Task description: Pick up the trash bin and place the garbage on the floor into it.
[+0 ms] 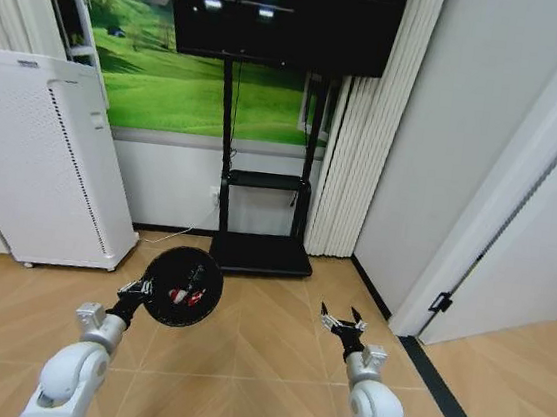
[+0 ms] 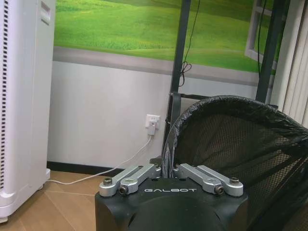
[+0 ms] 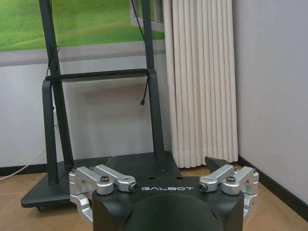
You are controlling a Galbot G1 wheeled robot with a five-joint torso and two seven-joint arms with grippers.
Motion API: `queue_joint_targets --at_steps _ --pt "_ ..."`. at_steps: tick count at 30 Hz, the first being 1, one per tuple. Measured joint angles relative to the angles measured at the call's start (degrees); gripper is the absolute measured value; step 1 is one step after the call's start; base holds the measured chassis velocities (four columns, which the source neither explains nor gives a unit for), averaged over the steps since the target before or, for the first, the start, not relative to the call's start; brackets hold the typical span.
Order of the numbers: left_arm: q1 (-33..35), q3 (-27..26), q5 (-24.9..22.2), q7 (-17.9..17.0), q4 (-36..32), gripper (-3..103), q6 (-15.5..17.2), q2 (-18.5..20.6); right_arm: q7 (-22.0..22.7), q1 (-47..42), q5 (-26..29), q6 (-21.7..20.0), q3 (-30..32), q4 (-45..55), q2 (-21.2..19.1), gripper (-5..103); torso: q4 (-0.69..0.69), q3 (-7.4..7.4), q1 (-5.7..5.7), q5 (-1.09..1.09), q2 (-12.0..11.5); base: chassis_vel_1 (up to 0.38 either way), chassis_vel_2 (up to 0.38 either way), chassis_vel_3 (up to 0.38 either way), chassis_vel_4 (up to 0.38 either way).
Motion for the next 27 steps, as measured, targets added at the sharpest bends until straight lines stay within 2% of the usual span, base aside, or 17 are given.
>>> queue_joint_targets --at_steps 10,20,22,25,27 --pt "0.0 -0.1 -0.1 0.2 -0.1 4 0.0 0.1 0.0 -1.1 -0.9 0.4 0.0 0.8 0.2 100 0.0 -0.02 -0.02 -0.02 0.0 0.227 0.122 -0.222 -0.131" --pt "0.3 -0.6 -0.3 0.4 -0.2 4 0.0 0.1 0.0 -1.1 -0.9 0.3 -0.2 0.8 0.4 100 -0.01 -0.01 -0.02 0.01 0.0 0.317 0.273 -0.312 -0.287" --pt "0.3 -0.8 -0.3 0.5 -0.2 4 0.0 0.2 0.0 -1.0 -1.4 0.3 -0.3 0.6 0.7 100 0.01 -0.01 -0.01 -0.07 0.0 0.376 0.328 -0.383 -0.311" --pt "0.2 -0.8 -0.4 0.6 -0.2 4 -0.1 0.2 0.0 -1.0 -1.7 0.4 -0.3 0.4 0.9 100 -0.01 -0.01 -0.02 0.04 0.0 0.407 0.334 -0.409 -0.334" --pt "0.2 -0.8 -0.4 0.6 0.0 4 -0.2 0.2 -0.2 -1.0 -1.9 0.7 -0.4 0.3 1.1 100 0.01 -0.02 -0.02 -0.06 0.0 0.401 0.349 -0.389 -0.342"
